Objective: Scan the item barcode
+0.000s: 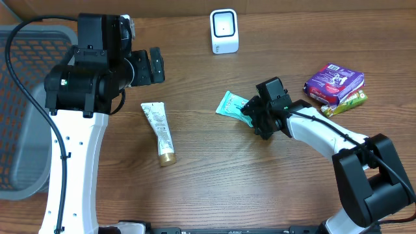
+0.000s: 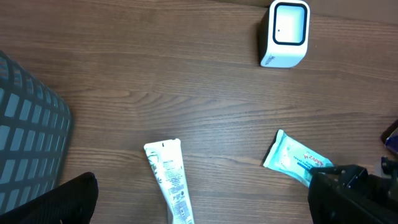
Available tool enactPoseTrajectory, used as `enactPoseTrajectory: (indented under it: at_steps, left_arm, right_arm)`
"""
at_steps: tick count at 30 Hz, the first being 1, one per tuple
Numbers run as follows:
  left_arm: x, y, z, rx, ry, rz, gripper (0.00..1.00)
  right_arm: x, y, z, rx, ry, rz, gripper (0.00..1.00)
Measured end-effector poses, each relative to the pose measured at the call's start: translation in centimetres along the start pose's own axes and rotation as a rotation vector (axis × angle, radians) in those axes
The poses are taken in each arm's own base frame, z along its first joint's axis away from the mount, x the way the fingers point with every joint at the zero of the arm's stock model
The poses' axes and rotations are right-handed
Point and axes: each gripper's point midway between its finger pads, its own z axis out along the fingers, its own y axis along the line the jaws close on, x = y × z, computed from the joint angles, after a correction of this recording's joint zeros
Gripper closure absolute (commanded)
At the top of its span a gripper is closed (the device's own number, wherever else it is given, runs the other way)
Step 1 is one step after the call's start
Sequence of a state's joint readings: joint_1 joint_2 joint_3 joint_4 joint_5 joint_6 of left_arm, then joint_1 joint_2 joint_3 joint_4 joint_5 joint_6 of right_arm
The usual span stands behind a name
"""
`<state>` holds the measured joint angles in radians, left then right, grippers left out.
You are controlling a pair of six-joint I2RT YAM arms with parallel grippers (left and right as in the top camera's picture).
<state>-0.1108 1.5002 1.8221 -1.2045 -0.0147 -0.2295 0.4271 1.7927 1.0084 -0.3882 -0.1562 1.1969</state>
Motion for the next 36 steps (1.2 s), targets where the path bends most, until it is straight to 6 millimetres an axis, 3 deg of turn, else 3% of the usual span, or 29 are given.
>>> enactPoseTrajectory:
  at_steps: [11, 15, 17, 20, 25, 30, 33, 36]
  left_arm:
    - [0.0, 0.0, 0.0, 0.000, 0.000, 0.000, 0.00]
    - [0.0, 0.0, 0.0, 0.000, 0.000, 0.000, 0.00]
    - [0.0, 0.0, 0.0, 0.000, 0.000, 0.000, 0.00]
    - [0.0, 0.0, 0.0, 0.000, 0.000, 0.000, 0.00]
    - [0.0, 0.0, 0.0, 0.000, 0.000, 0.000, 0.00]
    - [0.0, 0.0, 0.0, 0.000, 0.000, 0.000, 0.00]
    - [0.0, 0.0, 0.0, 0.000, 0.000, 0.000, 0.00]
    - [0.0, 0.0, 0.0, 0.000, 0.000, 0.000, 0.01]
  right_arm:
    - [-0.5, 0.7, 1.1, -0.059, -0.045, 0.034, 0.33]
    - [-0.3, 1.2, 1.8, -0.075, -0.056, 0.025, 0.59]
    - [-0.3, 1.2, 2.1, -0.073, -0.066, 0.013, 0.82]
    - [-0.4, 1.6, 2.3, -0.087, -0.080, -0.006, 0.96]
    - [-0.2, 3.1, 2.9, -0.154, -0.065, -0.106, 0.96]
    - [0.6, 3.0, 2.5, -0.109, -0.012, -0.224, 0.96]
    - [0.9, 3.0, 1.6, -0.057, 0.013, -0.350, 0.96]
    - [0.5, 3.2, -1.0, 0.045, -0.011, -0.518, 0.96]
